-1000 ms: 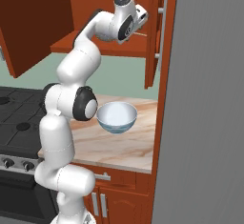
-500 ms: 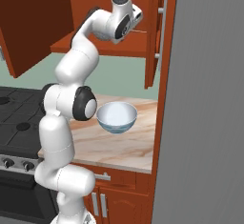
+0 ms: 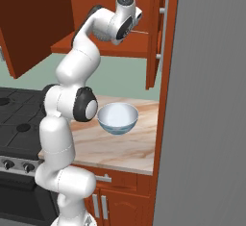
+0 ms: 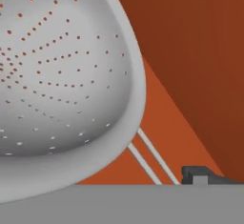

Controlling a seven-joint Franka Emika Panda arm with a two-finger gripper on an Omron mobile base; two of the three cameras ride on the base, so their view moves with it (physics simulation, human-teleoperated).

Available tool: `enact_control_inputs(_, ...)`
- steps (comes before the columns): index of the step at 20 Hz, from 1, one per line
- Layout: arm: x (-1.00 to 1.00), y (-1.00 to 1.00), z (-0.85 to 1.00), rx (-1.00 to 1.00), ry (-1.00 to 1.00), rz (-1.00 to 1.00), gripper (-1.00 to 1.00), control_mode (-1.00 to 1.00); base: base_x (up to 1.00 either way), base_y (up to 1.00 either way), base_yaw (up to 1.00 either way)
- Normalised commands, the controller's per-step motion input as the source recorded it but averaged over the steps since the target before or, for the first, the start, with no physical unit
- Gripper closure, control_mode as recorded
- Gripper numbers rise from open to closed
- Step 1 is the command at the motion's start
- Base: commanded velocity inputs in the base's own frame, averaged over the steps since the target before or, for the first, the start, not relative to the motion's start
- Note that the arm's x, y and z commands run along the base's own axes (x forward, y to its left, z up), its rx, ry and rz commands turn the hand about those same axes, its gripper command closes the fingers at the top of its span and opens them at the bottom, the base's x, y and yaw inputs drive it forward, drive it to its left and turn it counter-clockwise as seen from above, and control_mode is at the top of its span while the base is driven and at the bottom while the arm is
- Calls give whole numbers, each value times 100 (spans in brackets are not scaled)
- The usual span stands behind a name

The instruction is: Open the cabinet and setup a tea strainer by placing it in the bowl upright.

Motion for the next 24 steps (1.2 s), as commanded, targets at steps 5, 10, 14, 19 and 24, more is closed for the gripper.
enact_control_inputs(5, 0, 14, 0, 0, 0, 13, 100, -100, 0, 0, 0)
enact_control_inputs(10, 0, 11, 0, 0, 0, 15, 100, -100, 0, 0, 0)
enact_control_inputs(14, 0, 6, 0, 0, 0, 16, 100, -100, 0, 0, 0)
enact_control_inputs(19, 0, 9, 0, 0, 0, 15, 100, -100, 0, 0, 0)
enact_control_inputs(24, -4, 1, 0, 0, -4, 11, 100, -100, 0, 0, 0)
